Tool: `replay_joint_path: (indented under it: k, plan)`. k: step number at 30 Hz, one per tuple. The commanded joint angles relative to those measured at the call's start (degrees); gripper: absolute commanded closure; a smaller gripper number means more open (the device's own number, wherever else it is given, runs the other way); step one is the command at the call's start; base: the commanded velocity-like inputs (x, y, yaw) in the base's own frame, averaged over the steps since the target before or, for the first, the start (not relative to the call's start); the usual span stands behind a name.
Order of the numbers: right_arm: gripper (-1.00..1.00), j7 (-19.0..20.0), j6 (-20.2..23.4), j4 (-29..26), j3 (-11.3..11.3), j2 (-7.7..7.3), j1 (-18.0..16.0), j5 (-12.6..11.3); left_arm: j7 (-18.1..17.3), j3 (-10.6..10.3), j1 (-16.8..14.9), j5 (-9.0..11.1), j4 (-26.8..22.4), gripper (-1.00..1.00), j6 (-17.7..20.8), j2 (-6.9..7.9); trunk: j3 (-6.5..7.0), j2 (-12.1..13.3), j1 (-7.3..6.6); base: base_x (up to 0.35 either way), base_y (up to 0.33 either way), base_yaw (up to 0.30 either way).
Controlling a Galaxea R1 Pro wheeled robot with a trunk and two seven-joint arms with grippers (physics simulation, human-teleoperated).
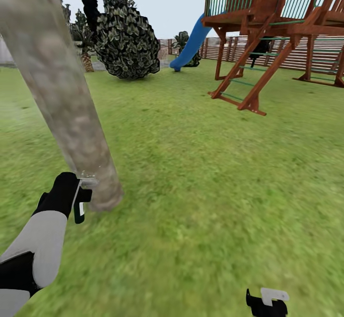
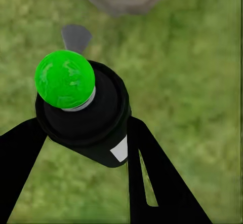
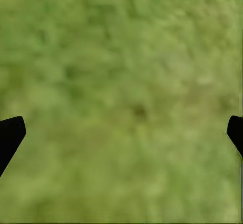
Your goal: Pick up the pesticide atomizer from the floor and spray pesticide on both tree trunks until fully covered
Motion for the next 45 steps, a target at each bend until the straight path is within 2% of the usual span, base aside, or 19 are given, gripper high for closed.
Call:
replay_joint_path:
  k: [1, 6, 8, 12, 16, 17, 21, 24, 26, 29, 32, 33, 35, 37, 38, 39, 40, 41, 45]
  plan:
    - [-1.00, -0.30, -0.16, 0.10, -0.33, -0.01, -0.05, 0.61, -0.56, 0.16, -0.05, -0.64, -0.06, 1.00, 0.15, -0.04, -0.05, -0.02, 0.01, 0.163, -0.256, 0.035]
    - [-1.00, -0.30, -0.16, 0.11, -0.33, -0.01, -0.05, 0.62, -0.51, 0.25, -0.05, -0.56, 0.01, 1.00, 0.15, -0.47, -0.05, -0.02, 0.01, 0.158, -0.254, 0.029]
    - [-1.00, -0.30, -0.16, 0.11, -0.33, -0.01, -0.05, 0.66, -0.48, 0.27, -0.05, -0.69, -0.04, 1.00, 0.15, -0.91, -0.05, -0.02, 0.01, 0.155, -0.254, 0.227]
    - [-1.00, -0.30, -0.16, 0.11, -0.33, -0.01, -0.05, 0.62, -0.29, 0.45, 0.07, -0.96, 0.02, 1.00, 0.07, -0.88, -0.05, -0.02, 0.01, 0.210, -0.213, 0.270]
    - [-1.00, -0.30, -0.16, 0.11, -0.33, -0.01, -0.05, 0.65, -0.20, 0.69, 3.80, -0.96, -0.47, 1.00, -0.35, -0.06, -0.05, -0.02, 0.01, 0.268, -0.164, 0.276]
    - [-1.00, -0.30, -0.16, 0.11, -0.33, -0.01, -0.05, 0.65, -0.10, 0.35, 5.01, -0.81, -0.20, 1.00, -0.51, -0.63, -0.05, -0.02, 0.01, 0.282, -0.146, 0.276]
    - [-1.00, -0.30, -0.16, 0.17, -0.33, -0.01, -0.05, 0.66, -0.08, 0.42, 5.33, -0.79, -0.24, 1.00, -0.57, -3.19, -0.05, -0.02, 0.01, 0.283, -0.144, 0.276]
    - [-1.00, -0.30, -0.16, 0.19, -0.33, -0.01, -0.05, 0.64, 0.02, 0.81, 6.60, -0.95, -0.29, 1.00, -0.70, -1.24, -0.05, -0.02, 0.01, 0.271, -0.158, 0.269]
    - [-1.00, -0.30, -0.16, 0.19, -0.33, -0.01, -0.05, 0.66, 0.10, 0.83, 7.55, -0.97, -0.12, 1.00, -0.75, -0.50, -0.05, -0.02, 0.01, 0.149, -0.227, 0.251]
    - [-1.00, -0.30, -0.16, 0.20, -0.33, -0.01, -0.05, 0.67, 0.21, 0.59, 7.90, -0.84, 0.07, 1.00, -0.81, -1.50, -0.05, -0.02, 0.01, -0.020, -0.268, 0.122]
    - [-1.00, -0.30, -0.16, 0.20, -0.33, -0.01, -0.05, 0.67, 0.20, 0.65, 7.92, -0.79, -0.42, 1.00, -0.82, -3.40, -0.05, -0.02, 0.01, 0.073, -0.266, 0.018]
    - [-1.00, -0.30, -0.16, 0.20, -0.33, -0.04, -0.05, 0.67, 0.17, 0.73, 7.88, -0.81, -0.58, 1.00, -0.85, -3.55, -0.05, -0.02, 0.01, 0.207, -0.214, 0.002]
    - [-1.00, -0.30, -0.16, 0.11, -0.33, -0.08, -0.05, 0.67, 0.15, 0.89, 7.89, -0.94, -0.70, 1.00, -1.12, -2.97, -0.05, -0.02, 0.01, 0.229, -0.199, 0.001]
    - [-1.00, -0.30, -0.16, 0.04, -0.33, -0.10, -0.05, 0.62, 0.15, 0.92, 7.97, -1.02, -0.10, 1.00, -1.26, -1.16, -0.05, -0.02, 0.01, 0.240, -0.191, 0.000]
    - [-1.00, -0.30, -0.16, 0.05, -0.33, -0.10, -0.05, 0.63, 0.15, 0.94, 8.61, -0.84, 0.58, 1.00, -1.37, -1.07, -0.05, -0.02, 0.01, 0.239, -0.193, 0.000]
    - [-1.00, -0.30, -0.16, 0.09, -0.33, -0.06, -0.05, 0.65, 0.19, 1.00, 9.54, -0.72, 1.21, 1.00, -2.57, -1.41, -0.05, -0.02, 0.01, 0.237, -0.196, 0.086]
    - [-1.00, -0.30, -0.16, 0.10, -0.33, -0.03, -0.05, 0.65, 0.30, 1.04, 10.06, -0.71, 1.55, 1.00, -5.56, -2.39, -0.05, -0.02, 0.01, 0.237, -0.196, 0.196]
    - [-1.00, -0.30, -0.17, 0.11, -0.33, -0.02, -0.05, 0.65, 0.37, 1.09, 10.21, -0.82, 1.58, 1.00, -6.93, -3.13, -0.05, -0.02, 0.01, 0.234, -0.199, 0.243]
    - [-1.00, -0.30, -0.16, 0.11, -0.33, -0.01, -0.05, 0.65, 0.36, 0.98, 11.32, -1.00, 1.63, 1.00, -7.87, -3.25, -0.05, -0.02, 0.01, 0.149, -0.126, 0.271]
